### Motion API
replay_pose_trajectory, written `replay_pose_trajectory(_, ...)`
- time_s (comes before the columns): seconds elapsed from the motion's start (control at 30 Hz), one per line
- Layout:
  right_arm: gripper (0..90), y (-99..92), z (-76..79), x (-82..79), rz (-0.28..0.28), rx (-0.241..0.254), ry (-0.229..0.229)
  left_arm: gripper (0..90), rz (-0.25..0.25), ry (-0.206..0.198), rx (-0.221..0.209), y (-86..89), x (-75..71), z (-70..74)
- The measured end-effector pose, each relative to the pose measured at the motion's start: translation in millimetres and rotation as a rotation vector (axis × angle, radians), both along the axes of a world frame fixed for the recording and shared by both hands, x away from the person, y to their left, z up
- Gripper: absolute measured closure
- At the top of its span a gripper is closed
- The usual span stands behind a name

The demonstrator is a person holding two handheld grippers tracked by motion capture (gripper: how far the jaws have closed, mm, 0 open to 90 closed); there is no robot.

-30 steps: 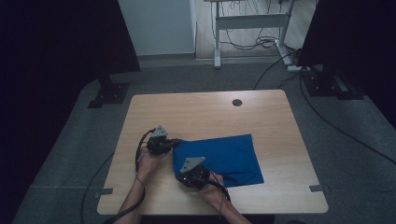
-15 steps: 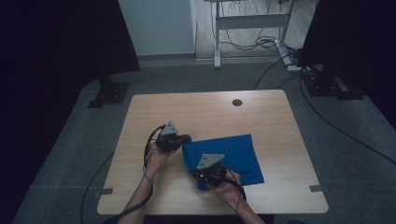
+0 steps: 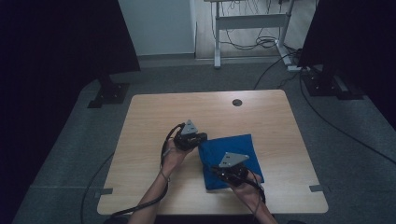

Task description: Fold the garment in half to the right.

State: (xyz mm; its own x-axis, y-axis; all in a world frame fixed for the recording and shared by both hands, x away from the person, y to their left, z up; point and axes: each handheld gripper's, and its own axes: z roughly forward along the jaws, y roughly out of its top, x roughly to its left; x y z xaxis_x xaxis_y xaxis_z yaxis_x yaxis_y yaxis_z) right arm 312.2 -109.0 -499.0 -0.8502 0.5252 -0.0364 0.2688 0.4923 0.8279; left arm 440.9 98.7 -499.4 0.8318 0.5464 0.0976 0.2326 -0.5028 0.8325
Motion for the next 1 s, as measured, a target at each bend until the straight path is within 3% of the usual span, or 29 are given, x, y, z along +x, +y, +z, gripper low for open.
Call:
replay_pose_trajectory(0.23, 82.5, -28.0, -23.0, 3.5, -0.065, -0.014, 0.043, 84.9, -0.005, 0.043, 0.023, -13.3, 8.2, -28.5)
replay_pose_trajectory(0.47, 82.4, -36.9, -44.0, 7.3, -0.085, -0.040, 0.100, 83.7, -0.015, 0.073, 0.068, -22.1, 11.2, -49.7)
replay_pose_trajectory(0.6, 82.5, -36.6, -51.4, 9.2, -0.088, -0.041, 0.125, 83.5, -0.009, 0.086, 0.053, -19.8, 11.4, -51.9)
replay_pose_trajectory(0.8, 82.4, -29.9, -52.5, 8.3, -0.075, -0.034, 0.125, 83.5, -0.008, 0.081, 0.091, -13.1, 8.5, -49.5)
replay_pose_trajectory(1.0, 82.3, -10.1, -52.4, 7.0, -0.030, -0.041, 0.121, 83.3, 0.006, 0.083, 0.119, -0.3, 4.3, -47.0)
